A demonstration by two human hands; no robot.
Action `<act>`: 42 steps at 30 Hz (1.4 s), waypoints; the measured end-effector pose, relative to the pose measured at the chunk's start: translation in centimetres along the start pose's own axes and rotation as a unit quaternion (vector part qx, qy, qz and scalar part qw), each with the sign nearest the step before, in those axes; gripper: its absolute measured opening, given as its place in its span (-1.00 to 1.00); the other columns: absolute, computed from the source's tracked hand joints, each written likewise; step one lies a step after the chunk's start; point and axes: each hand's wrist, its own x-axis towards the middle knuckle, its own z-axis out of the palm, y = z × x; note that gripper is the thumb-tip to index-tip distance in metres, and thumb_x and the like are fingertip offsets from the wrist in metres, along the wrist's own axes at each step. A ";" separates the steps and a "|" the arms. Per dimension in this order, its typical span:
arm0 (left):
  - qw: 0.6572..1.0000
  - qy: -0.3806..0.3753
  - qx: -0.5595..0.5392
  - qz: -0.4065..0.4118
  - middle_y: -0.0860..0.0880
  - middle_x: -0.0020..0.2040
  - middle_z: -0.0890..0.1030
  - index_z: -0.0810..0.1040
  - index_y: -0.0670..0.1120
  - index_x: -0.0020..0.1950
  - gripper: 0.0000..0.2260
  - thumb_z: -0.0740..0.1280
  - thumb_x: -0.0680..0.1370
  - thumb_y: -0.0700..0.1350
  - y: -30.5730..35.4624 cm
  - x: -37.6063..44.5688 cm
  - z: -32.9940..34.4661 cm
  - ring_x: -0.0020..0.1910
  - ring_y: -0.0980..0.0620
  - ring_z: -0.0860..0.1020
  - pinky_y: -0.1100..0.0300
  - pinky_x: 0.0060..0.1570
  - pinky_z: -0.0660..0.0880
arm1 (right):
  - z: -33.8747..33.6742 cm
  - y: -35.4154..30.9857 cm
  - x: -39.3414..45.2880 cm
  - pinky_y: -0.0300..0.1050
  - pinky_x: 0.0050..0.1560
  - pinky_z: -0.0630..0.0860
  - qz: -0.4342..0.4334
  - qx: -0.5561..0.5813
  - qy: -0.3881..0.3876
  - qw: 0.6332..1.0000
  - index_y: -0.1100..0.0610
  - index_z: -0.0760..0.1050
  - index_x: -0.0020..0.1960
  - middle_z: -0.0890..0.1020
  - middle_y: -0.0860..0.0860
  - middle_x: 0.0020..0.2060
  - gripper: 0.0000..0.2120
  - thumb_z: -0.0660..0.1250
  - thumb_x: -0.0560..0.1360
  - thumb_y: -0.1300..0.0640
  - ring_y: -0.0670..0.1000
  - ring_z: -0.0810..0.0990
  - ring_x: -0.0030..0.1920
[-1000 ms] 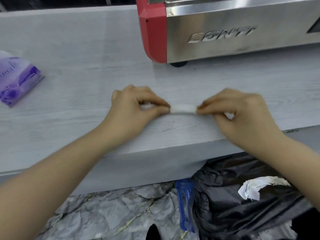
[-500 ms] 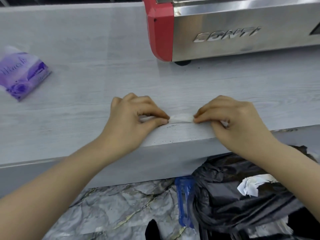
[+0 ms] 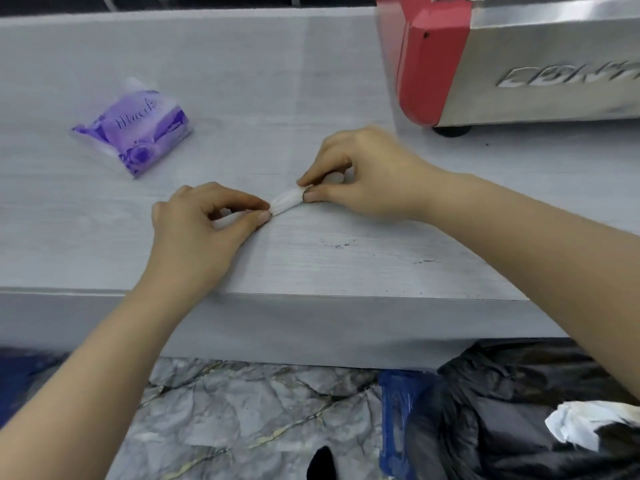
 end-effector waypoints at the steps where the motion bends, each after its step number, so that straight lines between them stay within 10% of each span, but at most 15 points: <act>1: 1.000 0.008 -0.004 -0.007 0.22 -0.13 0.66 0.68 0.22 -0.11 -0.96 0.48 0.45 0.10 -0.1 -0.3 -0.1 -0.08 0.10 0.50 -0.22 0.14 0.41 | 0.2 -0.1 0.4 -0.53 -0.11 0.31 -0.010 0.001 -0.001 1.000 -0.02 0.69 -0.02 0.62 -0.17 -0.17 -0.87 0.47 0.43 0.02 -0.24 0.54 -0.14; 24: 0.987 0.138 -0.019 -0.082 0.20 -0.21 0.61 0.63 0.22 -0.12 -0.95 0.41 0.48 0.04 8.2 -6.9 7.1 -0.07 0.01 0.51 -0.26 0.02 0.43 | -2.5 2.6 -2.6 -0.11 0.01 0.52 -0.085 0.053 -0.088 0.991 0.11 0.69 -0.11 0.64 0.01 -0.14 -0.90 0.46 0.43 0.28 -0.08 0.60 -0.09; 42: 0.992 0.110 -0.029 -0.060 0.18 -0.17 0.62 0.67 0.16 -0.07 -0.94 0.41 0.50 0.01 17.8 -10.2 15.3 -0.03 -0.01 0.51 -0.25 0.01 0.43 | -8.8 8.3 -14.7 -0.31 -0.05 0.43 -0.088 0.035 -0.045 0.994 0.11 0.69 -0.10 0.61 -0.01 -0.17 -0.91 0.45 0.45 0.26 -0.11 0.57 -0.13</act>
